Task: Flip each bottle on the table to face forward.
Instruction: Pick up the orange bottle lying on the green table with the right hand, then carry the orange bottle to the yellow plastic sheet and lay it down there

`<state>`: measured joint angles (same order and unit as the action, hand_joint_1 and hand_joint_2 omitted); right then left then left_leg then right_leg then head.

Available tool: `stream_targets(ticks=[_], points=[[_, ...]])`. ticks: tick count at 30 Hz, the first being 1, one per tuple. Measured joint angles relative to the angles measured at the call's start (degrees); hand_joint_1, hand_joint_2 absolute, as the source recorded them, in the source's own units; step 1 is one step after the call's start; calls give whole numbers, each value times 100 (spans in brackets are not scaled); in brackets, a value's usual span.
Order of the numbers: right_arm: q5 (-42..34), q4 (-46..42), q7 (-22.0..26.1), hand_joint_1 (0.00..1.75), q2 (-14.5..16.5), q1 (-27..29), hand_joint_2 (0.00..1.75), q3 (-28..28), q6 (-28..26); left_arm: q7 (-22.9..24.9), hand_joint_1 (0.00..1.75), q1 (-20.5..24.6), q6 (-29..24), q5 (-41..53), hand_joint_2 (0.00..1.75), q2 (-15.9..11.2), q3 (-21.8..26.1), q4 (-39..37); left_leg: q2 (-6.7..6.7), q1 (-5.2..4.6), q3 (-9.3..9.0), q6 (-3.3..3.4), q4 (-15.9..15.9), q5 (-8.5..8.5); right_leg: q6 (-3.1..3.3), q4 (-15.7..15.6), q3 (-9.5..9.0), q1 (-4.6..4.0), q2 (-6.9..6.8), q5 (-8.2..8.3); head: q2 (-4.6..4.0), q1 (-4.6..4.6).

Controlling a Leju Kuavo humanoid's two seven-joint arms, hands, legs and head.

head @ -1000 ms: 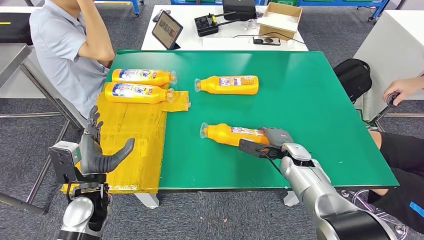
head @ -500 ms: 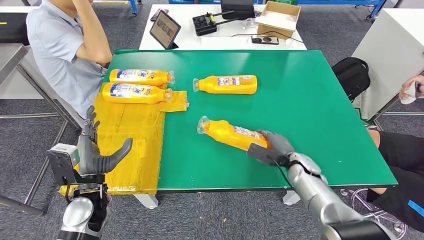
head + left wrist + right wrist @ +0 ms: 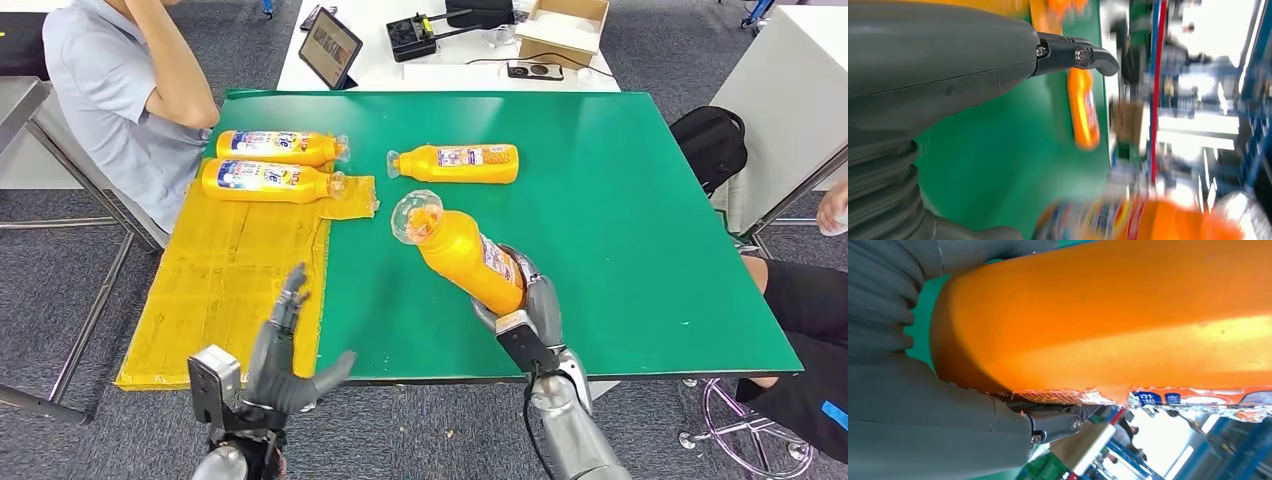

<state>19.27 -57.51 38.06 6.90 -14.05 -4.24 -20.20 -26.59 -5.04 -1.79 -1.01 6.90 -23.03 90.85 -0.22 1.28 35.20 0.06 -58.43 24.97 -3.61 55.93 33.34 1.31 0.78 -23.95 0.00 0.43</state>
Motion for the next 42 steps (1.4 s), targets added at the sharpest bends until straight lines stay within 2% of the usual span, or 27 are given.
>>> stream_targets(ticks=[4,16,21,25,30,38,39,40,42], points=[[-117,-404,1,175,92,165,175,-140,-122,144,0,-97,375,-510,175,1,-239,-2,0,1,1,0,0,0,0,0,3,-1,0,0,0,-1],[25,-695,-6,175,143,273,175,-442,-166,191,0,-167,507,-601,175,-31,-467,3,0,1,2,0,0,-1,0,2,0,0,0,0,0,1],[1161,-145,-27,175,201,126,175,-1081,-131,178,0,-157,320,-518,175,-26,-509,92,0,6,2,-1,0,-1,1,3,4,-5,-1,0,0,0],[1557,196,-29,175,414,127,175,-1681,-282,260,0,-91,149,-460,175,36,-492,106,-1,10,6,-3,1,-2,2,5,7,-10,-3,-1,0,0],[1448,473,-103,175,576,100,175,-2104,-290,60,0,-13,-57,-377,175,139,-426,153,0,10,8,-3,1,-2,2,5,8,-8,-2,-1,0,2],[986,826,-93,175,742,-50,175,-2652,-188,-95,0,7,-15,-637,175,211,-403,236,1,7,8,-2,0,-3,2,4,13,-5,-2,-1,0,0],[936,847,-91,175,746,-65,175,-2683,-178,-95,7,8,-10,-644,175,211,-405,237,1,8,8,-2,0,-3,2,4,13,-5,-2,-1,0,0],[902,862,-91,175,748,-78,175,-2708,-170,-95,43,9,-9,-646,175,211,-405,237,1,8,8,-2,0,-3,2,4,14,-5,-2,-1,0,0],[862,886,-91,175,749,-100,175,-2741,-161,-94,130,12,-7,-651,175,211,-406,237,1,8,8,-2,0,-3,2,5,14,-6,-2,-1,0,1]])
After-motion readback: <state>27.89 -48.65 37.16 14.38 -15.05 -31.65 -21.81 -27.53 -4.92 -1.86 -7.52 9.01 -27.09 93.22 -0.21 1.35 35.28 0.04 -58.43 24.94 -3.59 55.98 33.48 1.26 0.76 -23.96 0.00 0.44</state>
